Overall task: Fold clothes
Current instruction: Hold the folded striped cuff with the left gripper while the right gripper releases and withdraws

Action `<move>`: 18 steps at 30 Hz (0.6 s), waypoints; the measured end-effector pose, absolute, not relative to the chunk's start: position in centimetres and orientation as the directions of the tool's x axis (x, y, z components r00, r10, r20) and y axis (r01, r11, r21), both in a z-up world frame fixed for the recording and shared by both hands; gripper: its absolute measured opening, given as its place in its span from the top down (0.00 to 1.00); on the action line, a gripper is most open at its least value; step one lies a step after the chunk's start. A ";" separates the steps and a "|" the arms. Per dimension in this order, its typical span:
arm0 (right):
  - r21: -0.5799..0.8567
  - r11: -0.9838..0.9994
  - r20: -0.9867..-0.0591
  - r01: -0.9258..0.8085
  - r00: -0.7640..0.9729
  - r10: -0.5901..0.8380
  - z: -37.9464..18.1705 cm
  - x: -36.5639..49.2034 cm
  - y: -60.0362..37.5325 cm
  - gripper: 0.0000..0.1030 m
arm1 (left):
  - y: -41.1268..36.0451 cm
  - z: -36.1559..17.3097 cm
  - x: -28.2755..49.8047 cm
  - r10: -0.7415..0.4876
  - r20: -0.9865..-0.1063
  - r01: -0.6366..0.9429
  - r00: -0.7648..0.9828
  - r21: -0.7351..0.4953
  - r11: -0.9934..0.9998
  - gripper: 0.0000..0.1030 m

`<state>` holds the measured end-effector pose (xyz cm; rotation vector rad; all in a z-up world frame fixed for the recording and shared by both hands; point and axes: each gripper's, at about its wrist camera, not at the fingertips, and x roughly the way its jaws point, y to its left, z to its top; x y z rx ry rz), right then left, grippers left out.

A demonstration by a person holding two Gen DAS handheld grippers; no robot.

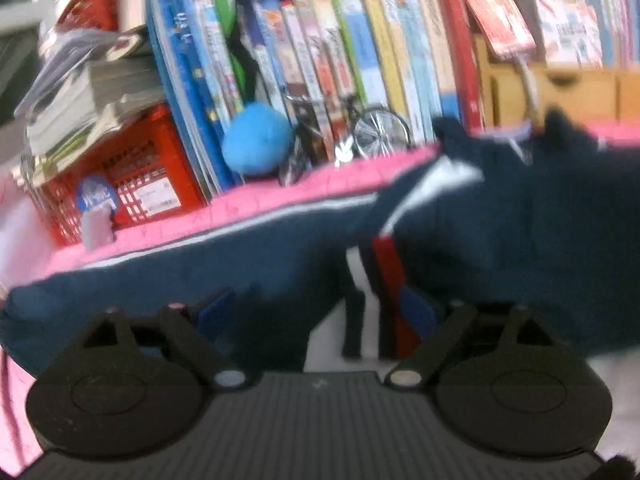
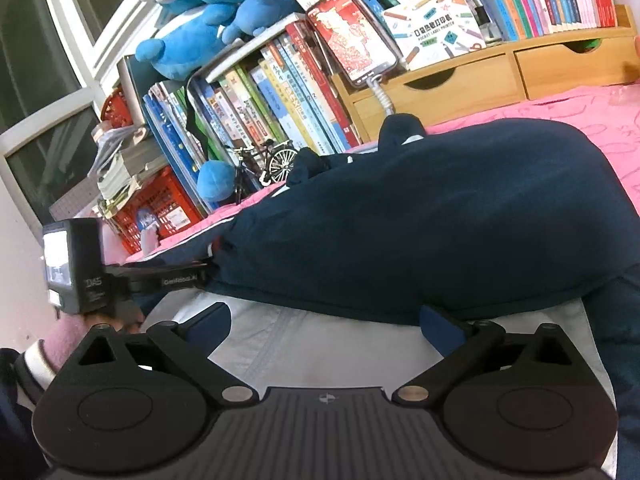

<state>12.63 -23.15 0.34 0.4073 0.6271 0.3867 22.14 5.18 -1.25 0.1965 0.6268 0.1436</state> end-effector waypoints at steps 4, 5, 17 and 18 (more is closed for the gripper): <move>0.394 0.894 -0.515 -0.211 0.755 0.405 0.8 12.3 -22.2 0.01 | 8.2 -1.5 22.7 0.102 -0.629 -0.100 0.770 0.039 0.994 0.00; 0.323 0.924 -0.539 -0.202 0.764 0.355 1.2 12.0 -21.3 0.01 | 9.1 -1.6 22.8 0.069 -0.645 -0.108 0.761 -0.022 0.994 0.00; 0.009 0.996 -0.507 -0.092 0.858 0.084 5.8 16.8 -13.9 0.03 | 9.2 -1.7 22.4 0.069 -0.650 -0.111 0.757 -0.024 0.993 0.00; 0.052 0.997 -0.547 -0.062 0.833 0.081 5.2 18.1 -15.0 0.04 | 9.2 -1.7 22.4 0.069 -0.650 -0.111 0.757 -0.024 0.993 0.00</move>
